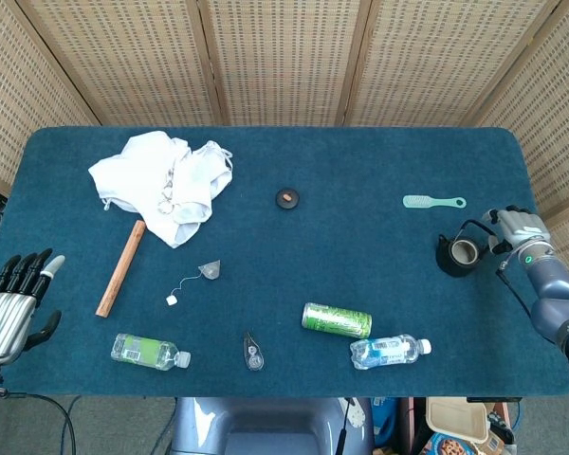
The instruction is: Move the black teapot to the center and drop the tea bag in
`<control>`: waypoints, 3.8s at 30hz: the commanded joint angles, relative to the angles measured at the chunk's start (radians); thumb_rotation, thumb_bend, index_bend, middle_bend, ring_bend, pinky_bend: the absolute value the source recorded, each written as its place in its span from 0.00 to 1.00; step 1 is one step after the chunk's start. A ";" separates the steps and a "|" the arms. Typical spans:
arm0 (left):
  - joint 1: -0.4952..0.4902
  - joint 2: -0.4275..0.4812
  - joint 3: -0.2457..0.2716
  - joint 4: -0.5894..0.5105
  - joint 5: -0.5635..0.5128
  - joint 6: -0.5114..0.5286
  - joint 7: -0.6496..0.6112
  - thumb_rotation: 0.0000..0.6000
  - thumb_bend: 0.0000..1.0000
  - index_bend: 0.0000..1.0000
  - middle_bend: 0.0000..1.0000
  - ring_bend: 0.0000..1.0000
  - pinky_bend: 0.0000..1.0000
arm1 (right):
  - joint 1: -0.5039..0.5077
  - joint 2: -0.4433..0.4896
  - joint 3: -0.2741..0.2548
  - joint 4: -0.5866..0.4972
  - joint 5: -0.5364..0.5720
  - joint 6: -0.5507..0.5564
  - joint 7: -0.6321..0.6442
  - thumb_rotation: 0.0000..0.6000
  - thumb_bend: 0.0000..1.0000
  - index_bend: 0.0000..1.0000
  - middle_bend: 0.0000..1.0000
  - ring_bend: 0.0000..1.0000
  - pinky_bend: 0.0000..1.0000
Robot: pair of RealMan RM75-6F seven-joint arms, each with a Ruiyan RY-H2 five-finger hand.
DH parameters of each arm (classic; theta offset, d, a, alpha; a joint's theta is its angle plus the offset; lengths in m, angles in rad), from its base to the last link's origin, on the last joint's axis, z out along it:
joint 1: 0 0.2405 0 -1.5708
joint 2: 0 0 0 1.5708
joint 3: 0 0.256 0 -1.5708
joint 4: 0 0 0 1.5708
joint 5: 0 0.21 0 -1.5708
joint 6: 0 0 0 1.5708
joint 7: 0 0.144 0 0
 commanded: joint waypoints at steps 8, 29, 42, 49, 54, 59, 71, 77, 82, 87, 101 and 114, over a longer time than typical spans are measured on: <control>-0.005 -0.005 0.000 0.005 -0.009 -0.013 -0.001 1.00 0.43 0.00 0.00 0.00 0.00 | 0.020 -0.014 -0.008 0.029 0.000 -0.032 0.007 1.00 0.75 0.28 0.34 0.07 0.11; -0.009 -0.013 -0.001 0.020 -0.017 -0.022 -0.012 1.00 0.43 0.00 0.00 0.00 0.00 | 0.015 0.001 0.005 -0.016 -0.032 -0.016 0.036 1.00 0.75 0.39 0.48 0.15 0.11; -0.017 -0.021 -0.003 0.027 -0.019 -0.032 -0.016 1.00 0.43 0.00 0.00 0.00 0.00 | 0.007 0.121 -0.006 -0.251 -0.038 0.080 -0.003 1.00 0.75 0.39 0.51 0.19 0.11; -0.020 -0.021 -0.003 0.032 -0.021 -0.035 -0.020 1.00 0.43 0.00 0.00 0.00 0.00 | -0.018 0.243 -0.015 -0.487 -0.040 0.202 -0.061 0.99 0.75 0.39 0.52 0.20 0.11; -0.021 -0.022 -0.003 0.033 -0.022 -0.036 -0.021 1.00 0.43 0.00 0.00 0.00 0.00 | -0.027 0.291 -0.032 -0.577 -0.032 0.251 -0.106 0.99 0.75 0.39 0.52 0.20 0.11; -0.020 -0.021 -0.003 0.033 -0.021 -0.034 -0.022 1.00 0.43 0.00 0.00 0.00 0.00 | -0.040 0.324 -0.042 -0.645 -0.034 0.294 -0.134 0.99 0.75 0.39 0.52 0.20 0.11; -0.017 -0.019 0.002 0.031 -0.010 -0.027 -0.030 1.00 0.43 0.00 0.00 0.00 0.00 | -0.077 0.390 -0.077 -0.807 -0.065 0.376 -0.204 0.92 0.75 0.39 0.48 0.20 0.11; -0.012 -0.015 0.004 0.032 -0.006 -0.018 -0.035 1.00 0.43 0.00 0.00 0.00 0.00 | -0.098 0.389 -0.084 -0.826 -0.080 0.446 -0.246 0.60 0.46 0.39 0.39 0.23 0.18; -0.012 -0.013 0.004 0.037 -0.007 -0.020 -0.039 1.00 0.43 0.00 0.00 0.00 0.00 | -0.120 0.379 -0.092 -0.838 -0.082 0.511 -0.296 0.53 0.46 0.39 0.38 0.35 0.36; -0.020 -0.012 0.000 0.040 -0.004 -0.026 -0.040 1.00 0.43 0.00 0.00 0.00 0.00 | -0.122 0.370 -0.097 -0.846 -0.069 0.517 -0.327 0.51 0.46 0.39 0.41 0.48 0.55; -0.035 0.010 -0.012 0.032 0.006 -0.027 -0.042 1.00 0.43 0.00 0.00 0.00 0.00 | -0.120 0.346 -0.110 -0.845 -0.047 0.488 -0.356 0.50 0.46 0.39 0.44 0.66 0.70; -0.036 0.005 -0.007 0.040 0.002 -0.035 -0.050 1.00 0.43 0.00 0.00 0.00 0.00 | -0.108 0.326 -0.121 -0.850 -0.007 0.484 -0.405 0.49 0.46 0.39 0.43 0.73 0.77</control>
